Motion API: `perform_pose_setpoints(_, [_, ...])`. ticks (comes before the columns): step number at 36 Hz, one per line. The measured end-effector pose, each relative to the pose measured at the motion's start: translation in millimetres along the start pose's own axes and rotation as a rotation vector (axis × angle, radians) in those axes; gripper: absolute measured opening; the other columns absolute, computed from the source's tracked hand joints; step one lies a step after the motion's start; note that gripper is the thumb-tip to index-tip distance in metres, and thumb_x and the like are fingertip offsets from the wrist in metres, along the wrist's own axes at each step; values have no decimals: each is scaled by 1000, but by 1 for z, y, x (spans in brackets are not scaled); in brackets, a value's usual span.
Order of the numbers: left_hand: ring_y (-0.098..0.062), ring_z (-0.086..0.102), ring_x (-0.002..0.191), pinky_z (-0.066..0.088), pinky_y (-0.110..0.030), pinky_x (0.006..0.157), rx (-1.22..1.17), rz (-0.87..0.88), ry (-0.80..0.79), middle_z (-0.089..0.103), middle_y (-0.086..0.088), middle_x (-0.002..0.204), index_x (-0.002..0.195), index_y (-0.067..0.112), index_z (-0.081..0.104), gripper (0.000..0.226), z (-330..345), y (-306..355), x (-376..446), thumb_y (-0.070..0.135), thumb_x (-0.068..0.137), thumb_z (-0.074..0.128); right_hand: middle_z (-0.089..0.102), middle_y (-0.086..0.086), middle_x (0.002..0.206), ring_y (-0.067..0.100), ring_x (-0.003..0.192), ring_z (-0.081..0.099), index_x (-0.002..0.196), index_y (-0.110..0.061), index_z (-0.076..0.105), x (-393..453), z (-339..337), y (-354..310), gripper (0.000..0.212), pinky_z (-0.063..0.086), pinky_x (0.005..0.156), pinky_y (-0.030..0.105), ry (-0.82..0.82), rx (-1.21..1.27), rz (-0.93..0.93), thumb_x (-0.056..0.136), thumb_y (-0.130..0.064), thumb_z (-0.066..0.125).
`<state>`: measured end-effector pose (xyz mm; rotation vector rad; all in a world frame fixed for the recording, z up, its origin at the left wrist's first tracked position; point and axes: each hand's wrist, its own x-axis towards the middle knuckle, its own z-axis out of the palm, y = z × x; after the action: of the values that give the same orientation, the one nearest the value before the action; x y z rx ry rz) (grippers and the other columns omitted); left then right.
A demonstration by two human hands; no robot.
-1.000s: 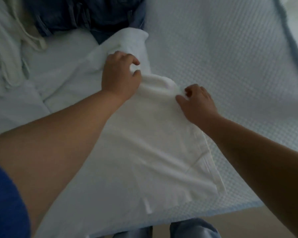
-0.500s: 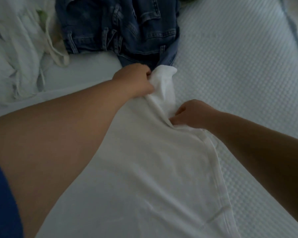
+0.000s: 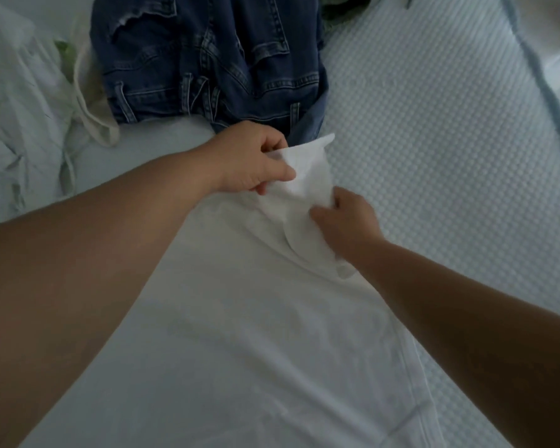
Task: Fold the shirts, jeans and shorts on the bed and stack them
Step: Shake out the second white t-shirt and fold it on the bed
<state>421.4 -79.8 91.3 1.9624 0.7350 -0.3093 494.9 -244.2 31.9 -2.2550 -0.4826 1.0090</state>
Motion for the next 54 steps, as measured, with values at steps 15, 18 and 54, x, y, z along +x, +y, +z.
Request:
perform_pose_setpoints(15, [-13, 53, 79, 36, -26, 65, 124, -55, 462, 57, 10, 83, 82, 26, 54, 10, 40, -13, 53, 34, 89, 56, 54, -7, 89, 10, 74, 51, 100, -22, 49, 30, -47, 21, 22, 36, 58, 23, 87, -175, 63, 82, -31, 59])
perform_pose_setpoints(18, [-8, 54, 81, 37, -22, 64, 73, -49, 446, 57, 16, 86, 85, 30, 53, 11, 38, -21, 46, 39, 84, 60, 47, -3, 112, 15, 103, 46, 120, -19, 48, 40, -47, 1, 40, 34, 84, 28, 232, -241, -67, 84, -35, 54])
perform_pose_setpoints(54, [-17, 55, 99, 50, -21, 71, -1005, -197, 501, 56, -5, 111, 127, 10, 48, 35, -70, -50, 100, 19, 95, 55, 61, 14, 117, 33, 106, 56, 119, -9, 58, 168, -19, -132, 33, 37, 75, 30, 268, -298, -185, 91, -26, 51])
